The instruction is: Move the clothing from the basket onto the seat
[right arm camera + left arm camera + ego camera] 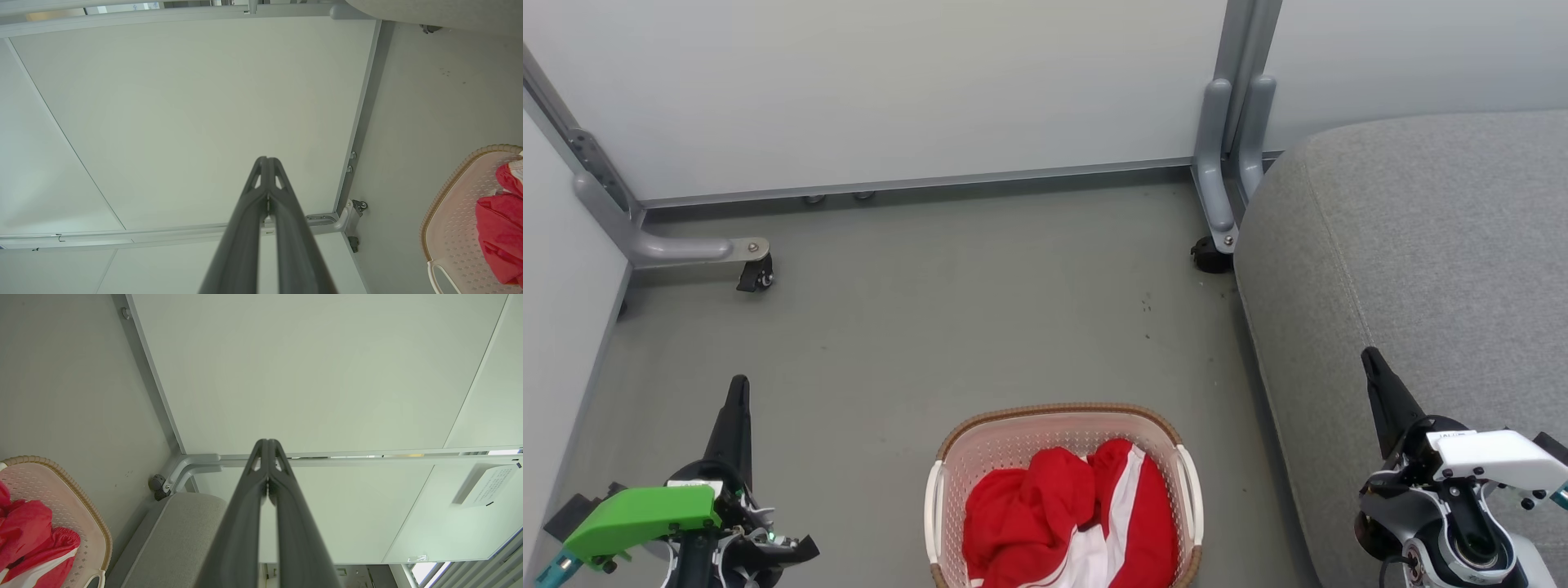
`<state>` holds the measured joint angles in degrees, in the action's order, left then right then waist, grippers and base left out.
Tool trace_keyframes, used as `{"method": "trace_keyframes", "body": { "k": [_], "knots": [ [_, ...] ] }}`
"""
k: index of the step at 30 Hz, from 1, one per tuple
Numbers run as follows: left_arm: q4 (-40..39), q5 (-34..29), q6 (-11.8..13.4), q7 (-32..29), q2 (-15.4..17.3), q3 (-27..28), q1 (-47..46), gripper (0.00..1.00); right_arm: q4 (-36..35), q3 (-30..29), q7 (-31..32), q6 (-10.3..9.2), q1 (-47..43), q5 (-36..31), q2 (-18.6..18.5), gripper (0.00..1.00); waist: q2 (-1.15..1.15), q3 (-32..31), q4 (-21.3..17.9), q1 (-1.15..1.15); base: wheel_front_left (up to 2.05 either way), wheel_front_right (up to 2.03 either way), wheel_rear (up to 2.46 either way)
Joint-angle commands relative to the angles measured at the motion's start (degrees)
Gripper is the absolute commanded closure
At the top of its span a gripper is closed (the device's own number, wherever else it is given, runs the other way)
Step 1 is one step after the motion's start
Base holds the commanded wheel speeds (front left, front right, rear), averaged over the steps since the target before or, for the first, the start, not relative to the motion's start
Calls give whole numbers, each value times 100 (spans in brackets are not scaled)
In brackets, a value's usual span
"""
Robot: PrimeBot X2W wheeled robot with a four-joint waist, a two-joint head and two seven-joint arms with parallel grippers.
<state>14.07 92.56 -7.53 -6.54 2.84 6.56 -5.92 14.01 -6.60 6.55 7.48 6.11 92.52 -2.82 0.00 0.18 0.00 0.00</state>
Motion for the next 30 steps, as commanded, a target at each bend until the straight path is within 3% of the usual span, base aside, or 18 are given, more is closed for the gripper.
{"method": "trace_keyframes", "body": {
  "k": [1, 30],
  "knots": [
    [2, -31, -4, -10, 12, 1, -86, 100, 8, 4, 9, 3, 39, -24, -11, 100, 0, 0, 0, 0, 0, 0, 0],
    [2, -31, -4, -10, 12, 1, -86, 100, 8, 4, 10, 3, 39, -24, -11, 100, 0, 0, 0, 0, 0, 0, 0]
  ]
}}
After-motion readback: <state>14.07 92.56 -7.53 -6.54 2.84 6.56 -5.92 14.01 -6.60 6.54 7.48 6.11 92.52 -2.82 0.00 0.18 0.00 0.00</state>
